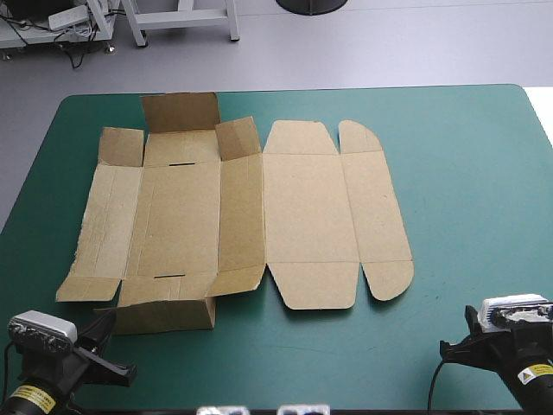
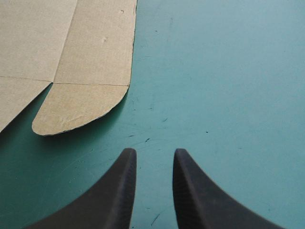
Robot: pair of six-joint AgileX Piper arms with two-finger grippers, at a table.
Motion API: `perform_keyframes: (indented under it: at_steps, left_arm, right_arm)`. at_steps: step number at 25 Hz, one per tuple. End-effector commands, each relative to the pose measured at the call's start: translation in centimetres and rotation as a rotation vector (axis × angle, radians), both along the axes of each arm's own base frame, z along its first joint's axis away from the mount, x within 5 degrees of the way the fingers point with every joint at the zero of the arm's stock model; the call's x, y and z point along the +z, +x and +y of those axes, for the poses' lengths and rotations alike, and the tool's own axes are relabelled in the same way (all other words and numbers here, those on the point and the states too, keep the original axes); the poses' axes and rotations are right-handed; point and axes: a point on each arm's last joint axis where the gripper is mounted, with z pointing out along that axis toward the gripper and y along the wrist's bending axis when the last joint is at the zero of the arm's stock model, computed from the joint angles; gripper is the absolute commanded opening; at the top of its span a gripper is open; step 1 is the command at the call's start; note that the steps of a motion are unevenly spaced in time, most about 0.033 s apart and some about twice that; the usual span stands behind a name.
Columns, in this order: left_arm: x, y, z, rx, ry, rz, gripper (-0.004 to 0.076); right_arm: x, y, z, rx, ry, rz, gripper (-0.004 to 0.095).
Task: Fold the box
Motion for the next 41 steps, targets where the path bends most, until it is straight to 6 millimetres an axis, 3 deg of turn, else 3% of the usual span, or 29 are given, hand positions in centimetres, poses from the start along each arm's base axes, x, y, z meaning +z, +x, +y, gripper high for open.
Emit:
perform_keyframes:
  at_steps: [1, 18, 21, 23, 27, 30, 33, 34, 41]
  left_arm:
    - [1.3, 0.3, -0.1, -0.001, -0.03, -0.077, -0.001]
    - [1.4, 0.3, -0.1, -0.001, -0.033, -0.087, -0.001]
    - [3.3, 0.5, -0.1, 0.009, -0.105, -0.217, -0.001]
    - [4.9, 1.0, 0.1, 0.035, -0.065, -0.237, -0.001]
    - [8.8, 3.1, 0.4, 0.107, 0.077, -0.254, -0.001]
    - [13.0, 7.3, 0.6, 0.238, 0.215, -0.275, -0.001]
    - [15.6, 11.0, 0.7, 0.345, 0.326, -0.233, -0.001]
    - [16.4, 13.1, 0.7, 0.407, 0.388, -0.186, -0.001]
    - [17.1, 19.6, 0.5, 0.53, 0.569, -0.056, -0.0009]
  right_arm:
    - [1.2, 0.3, -0.1, -0.007, 0.0, -0.073, 0.0252]
    - [1.2, 0.3, -0.1, -0.007, 0.0, -0.073, 0.0253]
    - [1.2, 0.3, -0.1, -0.007, 0.0, -0.073, 0.0252]
    - [1.2, 0.3, -0.1, -0.007, 0.0, -0.073, 0.0252]
    - [1.2, 0.3, -0.1, -0.007, 0.0, -0.073, 0.0252]
    - [1.2, 0.3, -0.1, -0.007, 0.0, -0.073, 0.0252]
    - [1.2, 0.3, -0.1, -0.007, 0.0, -0.073, 0.0252]
    - [1.2, 0.3, -0.1, -0.007, 0.0, -0.073, 0.0252]
    - [1.2, 0.3, -0.1, -0.008, -0.004, -0.072, 0.0252]
